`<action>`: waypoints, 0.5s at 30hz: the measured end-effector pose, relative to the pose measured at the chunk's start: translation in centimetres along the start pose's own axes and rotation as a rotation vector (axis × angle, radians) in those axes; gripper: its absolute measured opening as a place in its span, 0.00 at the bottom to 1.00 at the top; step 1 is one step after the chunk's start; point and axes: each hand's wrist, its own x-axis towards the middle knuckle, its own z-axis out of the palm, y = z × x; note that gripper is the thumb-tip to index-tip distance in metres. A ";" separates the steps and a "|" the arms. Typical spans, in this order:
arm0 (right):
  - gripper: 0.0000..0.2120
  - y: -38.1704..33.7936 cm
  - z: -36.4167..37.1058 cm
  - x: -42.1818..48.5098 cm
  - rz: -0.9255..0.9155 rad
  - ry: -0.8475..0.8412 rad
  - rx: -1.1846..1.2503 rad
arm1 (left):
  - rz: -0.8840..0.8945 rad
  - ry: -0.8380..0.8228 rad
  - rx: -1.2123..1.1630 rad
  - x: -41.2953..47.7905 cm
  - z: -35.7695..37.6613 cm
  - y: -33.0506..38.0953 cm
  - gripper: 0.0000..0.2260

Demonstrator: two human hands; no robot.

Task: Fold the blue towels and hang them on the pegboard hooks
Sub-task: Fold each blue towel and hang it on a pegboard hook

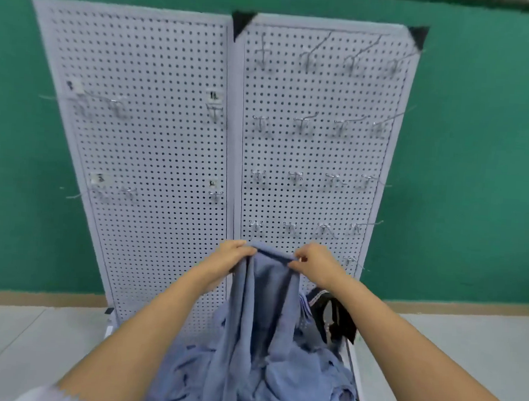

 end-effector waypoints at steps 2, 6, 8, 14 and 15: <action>0.12 -2.4 -2.8 -0.9 0.023 0.216 0.072 | 0.039 -0.016 0.031 -1.7 -0.2 2.2 0.18; 0.09 -7.8 -7.8 -3.4 -0.057 0.334 0.442 | 0.003 -0.111 0.360 -5.3 0.8 5.7 0.25; 0.08 -9.8 -9.0 -5.2 -0.116 0.269 0.520 | -0.027 -0.058 0.419 -6.8 1.8 6.8 0.22; 0.05 -8.6 -8.4 -11.5 -0.013 0.095 0.634 | -0.102 0.017 -0.531 -10.6 2.6 8.3 0.10; 0.03 -7.9 -8.0 -12.4 0.020 0.087 0.622 | -0.097 0.029 -0.613 -11.3 2.6 8.6 0.10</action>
